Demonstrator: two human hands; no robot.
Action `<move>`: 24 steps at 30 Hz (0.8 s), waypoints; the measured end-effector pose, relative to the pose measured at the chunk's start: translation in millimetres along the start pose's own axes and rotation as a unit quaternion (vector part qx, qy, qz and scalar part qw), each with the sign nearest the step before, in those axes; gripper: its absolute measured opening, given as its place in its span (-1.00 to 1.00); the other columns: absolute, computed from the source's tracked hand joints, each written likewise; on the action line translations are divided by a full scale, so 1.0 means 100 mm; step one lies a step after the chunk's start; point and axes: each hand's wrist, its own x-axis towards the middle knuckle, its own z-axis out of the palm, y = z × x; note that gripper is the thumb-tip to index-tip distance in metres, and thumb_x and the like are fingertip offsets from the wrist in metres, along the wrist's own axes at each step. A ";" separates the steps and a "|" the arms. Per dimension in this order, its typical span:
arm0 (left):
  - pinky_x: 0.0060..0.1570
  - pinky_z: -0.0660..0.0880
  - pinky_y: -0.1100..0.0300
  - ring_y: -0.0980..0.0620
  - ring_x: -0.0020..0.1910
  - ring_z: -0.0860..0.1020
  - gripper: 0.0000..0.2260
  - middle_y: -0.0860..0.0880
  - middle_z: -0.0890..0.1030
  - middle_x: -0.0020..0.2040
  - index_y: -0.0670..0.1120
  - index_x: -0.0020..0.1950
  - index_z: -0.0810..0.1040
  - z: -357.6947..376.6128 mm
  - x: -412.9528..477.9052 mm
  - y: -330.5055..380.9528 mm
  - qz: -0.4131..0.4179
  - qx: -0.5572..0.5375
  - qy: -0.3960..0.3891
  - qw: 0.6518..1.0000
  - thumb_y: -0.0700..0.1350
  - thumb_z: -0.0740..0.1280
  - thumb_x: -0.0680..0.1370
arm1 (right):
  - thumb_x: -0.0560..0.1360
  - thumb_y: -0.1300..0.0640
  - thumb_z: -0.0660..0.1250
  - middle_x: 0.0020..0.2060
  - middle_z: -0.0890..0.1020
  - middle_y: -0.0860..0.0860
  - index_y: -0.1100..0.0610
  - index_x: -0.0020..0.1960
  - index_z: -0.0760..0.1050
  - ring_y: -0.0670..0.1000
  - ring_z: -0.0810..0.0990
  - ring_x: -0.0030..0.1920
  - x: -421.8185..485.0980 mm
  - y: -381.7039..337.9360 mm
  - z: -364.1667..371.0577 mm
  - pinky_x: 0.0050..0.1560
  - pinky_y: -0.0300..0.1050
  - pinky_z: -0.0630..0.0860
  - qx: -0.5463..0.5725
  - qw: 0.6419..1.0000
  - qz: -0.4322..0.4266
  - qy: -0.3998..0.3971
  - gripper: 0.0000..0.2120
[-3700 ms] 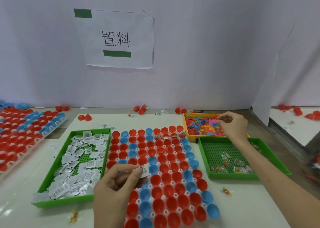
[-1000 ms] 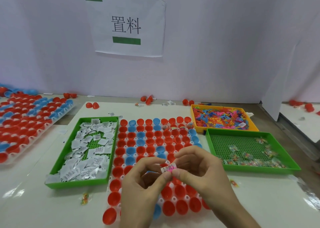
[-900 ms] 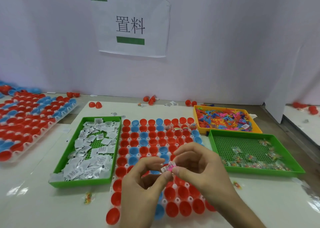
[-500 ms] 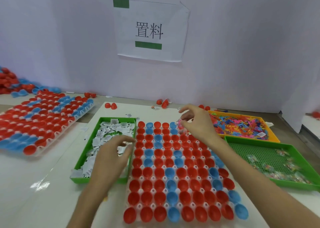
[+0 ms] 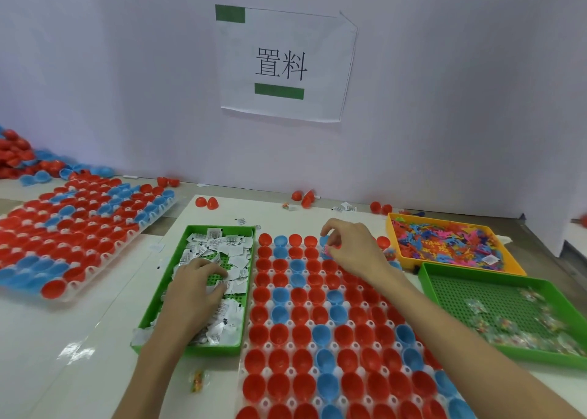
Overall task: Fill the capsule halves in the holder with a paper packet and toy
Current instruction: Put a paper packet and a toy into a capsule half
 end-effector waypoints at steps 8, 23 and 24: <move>0.24 0.43 -0.03 -0.07 0.24 0.48 -0.89 -0.02 0.58 0.16 0.00 0.05 0.67 0.00 0.02 0.02 0.001 -0.016 0.003 1.000 -0.11 0.46 0.53 | 0.42 0.39 0.38 -0.13 0.73 0.02 0.07 -0.01 0.63 -0.05 0.68 -0.14 0.09 0.11 0.11 0.02 -0.12 0.64 -0.022 0.999 0.006 -0.025 -0.73; 0.16 0.46 -0.04 -0.10 0.15 0.53 -0.83 -0.05 0.61 0.10 0.06 -0.23 0.62 -0.01 0.01 0.00 0.003 -0.017 0.011 1.000 -0.17 0.53 0.46 | 0.46 0.25 0.39 0.05 0.63 -0.12 0.02 0.08 0.62 -0.16 0.56 0.02 0.03 0.20 -0.18 0.07 -0.34 0.45 0.071 0.997 -0.012 0.006 -0.77; 0.14 0.46 -0.02 -0.11 0.13 0.54 -0.82 -0.06 0.61 0.09 0.05 -0.25 0.62 -0.01 0.02 0.01 0.005 -0.019 0.011 1.000 -0.18 0.53 0.46 | 0.48 0.26 0.38 0.00 0.64 -0.13 0.01 0.04 0.63 -0.19 0.57 -0.02 0.03 0.29 -0.26 0.03 -0.39 0.44 0.082 0.996 0.005 0.045 -0.79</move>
